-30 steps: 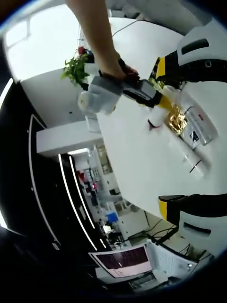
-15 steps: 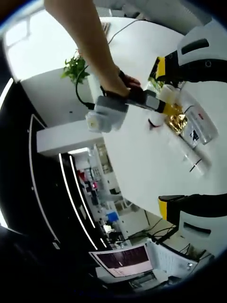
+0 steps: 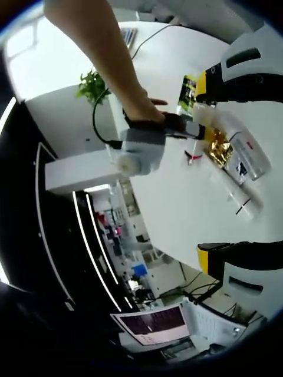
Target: Arrange the skincare products in the storage area until every visible bottle or jar stands upright without overlapping.
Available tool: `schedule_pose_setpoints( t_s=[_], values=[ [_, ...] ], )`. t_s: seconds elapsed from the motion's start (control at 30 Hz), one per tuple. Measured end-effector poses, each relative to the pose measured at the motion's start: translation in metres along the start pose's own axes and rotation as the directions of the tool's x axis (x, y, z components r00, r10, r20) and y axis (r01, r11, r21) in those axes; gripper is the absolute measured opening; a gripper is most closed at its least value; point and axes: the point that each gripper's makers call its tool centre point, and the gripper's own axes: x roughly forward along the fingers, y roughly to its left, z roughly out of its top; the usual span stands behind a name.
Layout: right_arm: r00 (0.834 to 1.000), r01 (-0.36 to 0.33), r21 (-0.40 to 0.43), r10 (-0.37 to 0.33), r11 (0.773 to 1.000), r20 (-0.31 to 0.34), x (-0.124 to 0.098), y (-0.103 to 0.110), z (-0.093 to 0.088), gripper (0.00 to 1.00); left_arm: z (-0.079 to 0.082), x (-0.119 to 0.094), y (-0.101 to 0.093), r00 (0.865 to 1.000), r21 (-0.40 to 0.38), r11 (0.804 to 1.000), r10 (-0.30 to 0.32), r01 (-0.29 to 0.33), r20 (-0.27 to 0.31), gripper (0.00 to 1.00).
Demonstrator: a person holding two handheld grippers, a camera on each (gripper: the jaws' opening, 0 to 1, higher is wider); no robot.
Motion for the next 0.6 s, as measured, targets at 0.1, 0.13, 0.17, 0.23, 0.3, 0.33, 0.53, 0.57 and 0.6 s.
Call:
schedule_pose_setpoints(
  t_s=[0.1,0.13,0.17,0.23,0.3,0.33,0.53,0.57,0.6],
  values=[
    [1.0,0.012,0.016,-0.012,1.0,-0.013,0.0012,-0.003,0.0024,0.38,-0.0001,0.0003,-0.0003,1.0,-0.003,1.0,-0.002,0.002,-0.001,0.97],
    [1.0,0.016,0.026,-0.016,1.0,-0.015,0.001,-0.0033,0.0026,0.37,-0.0002,0.0004,-0.0004,1.0,-0.002,1.0,-0.003,0.003,-0.001,0.97],
    [1.0,0.018,0.037,-0.018,0.999,-0.016,0.0009,-0.0034,0.0025,0.36,-0.0006,0.0006,-0.0006,1.0,-0.001,1.0,-0.004,0.004,-0.003,0.97],
    [1.0,0.021,0.054,-0.021,0.998,-0.005,0.0003,-0.0045,0.0021,0.34,-0.0016,0.0008,-0.001,1.0,-0.001,1.0,-0.006,0.006,-0.008,0.97],
    [1.0,0.022,0.073,-0.023,0.997,0.012,-0.0001,-0.0071,0.0024,0.32,-0.0015,0.0011,-0.0016,1.0,-0.001,1.0,-0.01,0.01,-0.008,0.97],
    [0.999,0.023,0.086,-0.025,0.996,0.025,-0.0002,-0.0073,0.0023,0.3,-0.0014,0.0013,-0.0023,1.0,0.0,1.0,-0.012,0.012,-0.007,0.97],
    [0.999,0.02,0.059,-0.023,0.998,0.048,-0.0007,-0.0055,0.0032,0.27,-0.0021,0.0021,-0.005,1.0,0.008,1.0,-0.024,0.024,-0.012,0.97],
    [0.999,0.019,0.054,-0.022,0.998,0.049,-0.0008,-0.0053,0.0032,0.27,-0.0023,0.0022,-0.005,1.0,0.006,1.0,-0.026,0.026,-0.012,0.97],
    [0.998,0.02,0.05,-0.022,0.999,0.051,-0.0011,-0.0052,0.0031,0.26,-0.0024,0.0023,-0.005,1.0,0.006,1.0,-0.026,0.027,-0.012,0.97]
  ],
)
